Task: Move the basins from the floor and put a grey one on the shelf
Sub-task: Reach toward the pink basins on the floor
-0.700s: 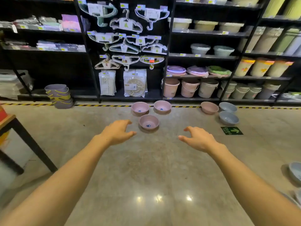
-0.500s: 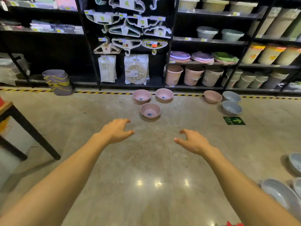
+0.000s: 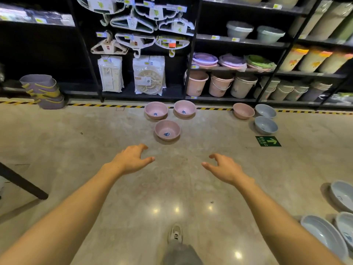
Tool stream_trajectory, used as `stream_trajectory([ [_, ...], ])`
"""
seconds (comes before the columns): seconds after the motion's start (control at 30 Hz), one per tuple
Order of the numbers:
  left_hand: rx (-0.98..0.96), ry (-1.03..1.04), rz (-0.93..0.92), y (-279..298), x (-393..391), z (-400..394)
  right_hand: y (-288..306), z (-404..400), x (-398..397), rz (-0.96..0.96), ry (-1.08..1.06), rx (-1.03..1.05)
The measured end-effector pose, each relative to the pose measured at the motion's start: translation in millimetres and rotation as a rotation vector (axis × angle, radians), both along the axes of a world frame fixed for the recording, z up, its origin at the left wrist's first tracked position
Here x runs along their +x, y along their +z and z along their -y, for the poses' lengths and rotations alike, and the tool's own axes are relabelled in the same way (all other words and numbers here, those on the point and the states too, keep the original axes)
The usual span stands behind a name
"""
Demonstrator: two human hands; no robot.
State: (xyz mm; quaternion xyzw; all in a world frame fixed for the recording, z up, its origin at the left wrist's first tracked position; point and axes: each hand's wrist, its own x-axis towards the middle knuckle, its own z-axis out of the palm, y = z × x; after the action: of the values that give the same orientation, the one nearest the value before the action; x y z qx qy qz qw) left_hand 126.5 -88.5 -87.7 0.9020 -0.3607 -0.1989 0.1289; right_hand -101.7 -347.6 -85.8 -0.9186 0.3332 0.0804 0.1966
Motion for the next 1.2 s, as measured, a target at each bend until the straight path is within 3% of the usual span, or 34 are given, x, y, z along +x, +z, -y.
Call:
stream_trajectory([
  [0.43,0.027,0.105,-0.023,-9.8,184.3,171.1,-20.8,172.1,210.4,0.027,0.018,0.127],
  [0.8,0.123,0.097,-0.106,-59.4,365.2,278.7,-63.6,279.3,385.4,-0.137,0.005,0.119],
  [1.03,-0.011,0.249,-0.343,-87.6,486.0,357.7,-91.9,336.4,503.4,-0.235,-0.140,0.197],
  [1.2,0.107,0.183,-0.362,-121.9,554.1,412.4,-125.9,391.7,565.4,-0.328,-0.118,0.160],
])
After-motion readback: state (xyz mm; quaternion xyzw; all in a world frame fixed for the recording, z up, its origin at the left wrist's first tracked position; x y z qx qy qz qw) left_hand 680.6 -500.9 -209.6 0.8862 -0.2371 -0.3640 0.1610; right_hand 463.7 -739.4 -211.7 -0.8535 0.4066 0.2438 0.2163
